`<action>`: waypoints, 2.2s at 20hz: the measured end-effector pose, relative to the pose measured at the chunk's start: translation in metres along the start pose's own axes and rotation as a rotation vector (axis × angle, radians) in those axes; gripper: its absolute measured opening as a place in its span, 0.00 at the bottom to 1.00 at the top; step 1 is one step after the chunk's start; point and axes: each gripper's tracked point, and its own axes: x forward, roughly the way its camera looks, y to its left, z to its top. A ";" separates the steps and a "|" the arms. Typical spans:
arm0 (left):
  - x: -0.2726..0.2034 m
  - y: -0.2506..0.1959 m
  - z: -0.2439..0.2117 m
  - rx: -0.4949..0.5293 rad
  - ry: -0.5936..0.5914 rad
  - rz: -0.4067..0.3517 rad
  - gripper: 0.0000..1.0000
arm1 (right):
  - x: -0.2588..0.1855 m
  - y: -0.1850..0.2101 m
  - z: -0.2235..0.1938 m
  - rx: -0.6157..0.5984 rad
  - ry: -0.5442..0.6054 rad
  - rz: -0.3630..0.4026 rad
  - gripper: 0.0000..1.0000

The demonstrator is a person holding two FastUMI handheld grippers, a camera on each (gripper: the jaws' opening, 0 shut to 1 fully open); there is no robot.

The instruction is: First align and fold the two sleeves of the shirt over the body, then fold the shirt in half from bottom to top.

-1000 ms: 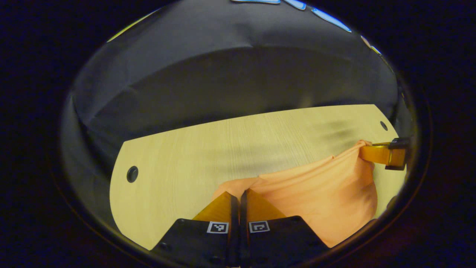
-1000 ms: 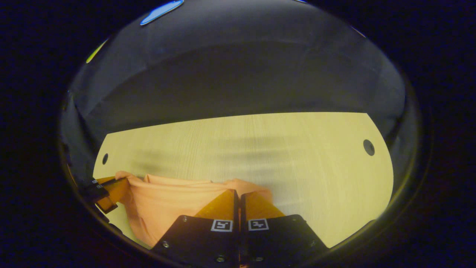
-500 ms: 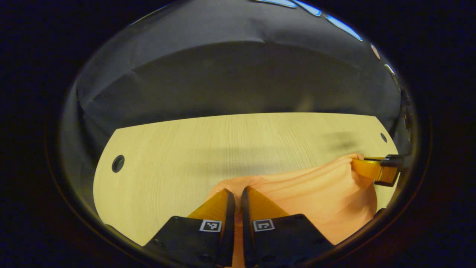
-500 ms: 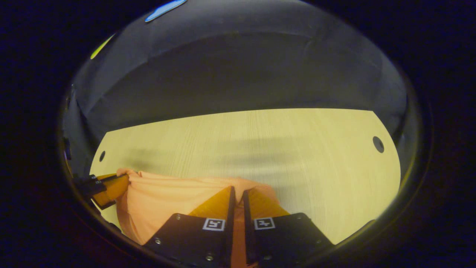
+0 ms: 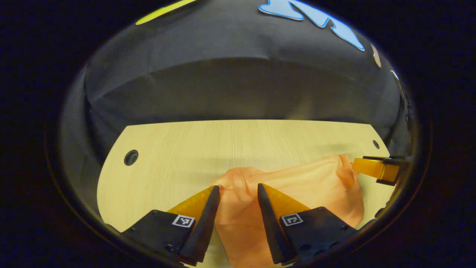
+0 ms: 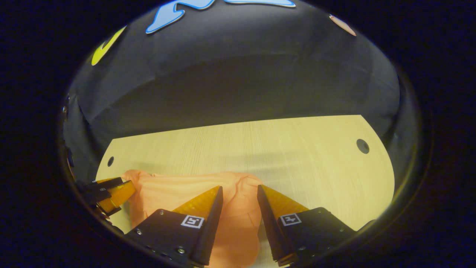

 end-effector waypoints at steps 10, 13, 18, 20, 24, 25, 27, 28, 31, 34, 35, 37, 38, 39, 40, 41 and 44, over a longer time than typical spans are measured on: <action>-0.177 -0.002 0.020 0.028 -0.111 0.014 0.69 | -0.171 0.021 -0.002 -0.011 -0.113 0.014 0.58; -0.229 -0.002 0.012 0.040 -0.137 0.011 0.70 | -0.221 0.033 -0.014 -0.027 -0.152 0.029 0.59; -0.301 -0.009 -0.015 0.057 -0.186 -0.024 0.70 | -0.281 0.053 -0.056 -0.024 -0.198 0.054 0.59; -0.318 -0.020 -0.022 0.081 -0.220 -0.042 0.70 | -0.296 0.057 -0.072 -0.010 -0.216 0.058 0.53; -0.336 -0.048 -0.039 0.135 -0.250 -0.106 0.69 | -0.321 0.049 -0.100 0.020 -0.258 0.032 0.53; -0.338 -0.058 -0.041 0.156 -0.252 -0.122 0.69 | -0.328 0.044 -0.102 0.029 -0.272 0.025 0.52; -0.344 -0.078 -0.042 0.187 -0.259 -0.140 0.70 | -0.342 0.033 -0.103 0.033 -0.303 0.005 0.53; -0.347 -0.085 -0.042 0.195 -0.265 -0.146 0.70 | -0.348 0.023 -0.102 0.029 -0.324 -0.006 0.59; -0.358 -0.121 -0.046 0.203 -0.284 -0.153 0.70 | -0.367 -0.019 -0.090 0.016 -0.417 -0.063 0.59; -0.369 -0.163 -0.053 0.197 -0.311 -0.127 0.70 | -0.390 -0.078 -0.075 0.013 -0.523 -0.128 0.52; -0.374 -0.177 -0.056 0.186 -0.323 -0.109 0.70 | -0.398 -0.103 -0.070 0.004 -0.555 -0.145 0.59; -0.383 -0.211 -0.065 0.143 -0.344 -0.069 0.69 | -0.410 -0.146 -0.063 -0.040 -0.599 -0.159 0.59; -0.388 -0.229 -0.069 0.118 -0.354 -0.046 0.69 | -0.415 -0.168 -0.062 -0.072 -0.618 -0.160 0.51; -0.393 -0.246 -0.074 0.096 -0.365 -0.028 0.69 | -0.420 -0.188 -0.060 -0.099 -0.636 -0.153 0.51; -0.397 -0.267 -0.080 0.076 -0.380 -0.014 0.69 | -0.424 -0.209 -0.055 -0.121 -0.667 -0.150 0.59; -0.401 -0.286 -0.085 0.062 -0.395 -0.002 0.69 | -0.426 -0.232 -0.051 -0.139 -0.705 -0.153 0.59; -0.412 -0.332 -0.099 0.062 -0.392 0.034 0.69 | -0.422 -0.303 -0.047 -0.171 -0.797 -0.201 0.73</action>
